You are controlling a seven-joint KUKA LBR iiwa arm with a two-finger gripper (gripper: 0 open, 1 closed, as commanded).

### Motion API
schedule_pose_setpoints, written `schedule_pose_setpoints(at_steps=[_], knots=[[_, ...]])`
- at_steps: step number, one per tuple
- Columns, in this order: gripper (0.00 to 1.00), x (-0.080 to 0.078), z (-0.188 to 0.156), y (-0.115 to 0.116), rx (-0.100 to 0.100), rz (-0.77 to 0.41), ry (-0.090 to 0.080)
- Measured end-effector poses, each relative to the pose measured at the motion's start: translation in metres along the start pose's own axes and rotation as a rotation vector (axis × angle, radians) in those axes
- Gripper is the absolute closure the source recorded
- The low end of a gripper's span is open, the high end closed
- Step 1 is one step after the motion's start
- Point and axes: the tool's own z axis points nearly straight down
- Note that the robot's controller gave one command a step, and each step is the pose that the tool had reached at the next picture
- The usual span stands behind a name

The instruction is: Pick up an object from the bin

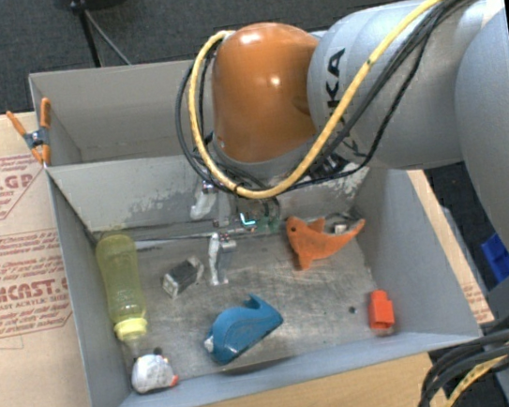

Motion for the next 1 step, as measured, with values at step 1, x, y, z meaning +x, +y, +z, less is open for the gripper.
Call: schedule_pose_setpoints(at_steps=[1], knots=[[0.00, -0.0017, -0.0045, -0.0007, -0.001, 0.001, -0.007]])
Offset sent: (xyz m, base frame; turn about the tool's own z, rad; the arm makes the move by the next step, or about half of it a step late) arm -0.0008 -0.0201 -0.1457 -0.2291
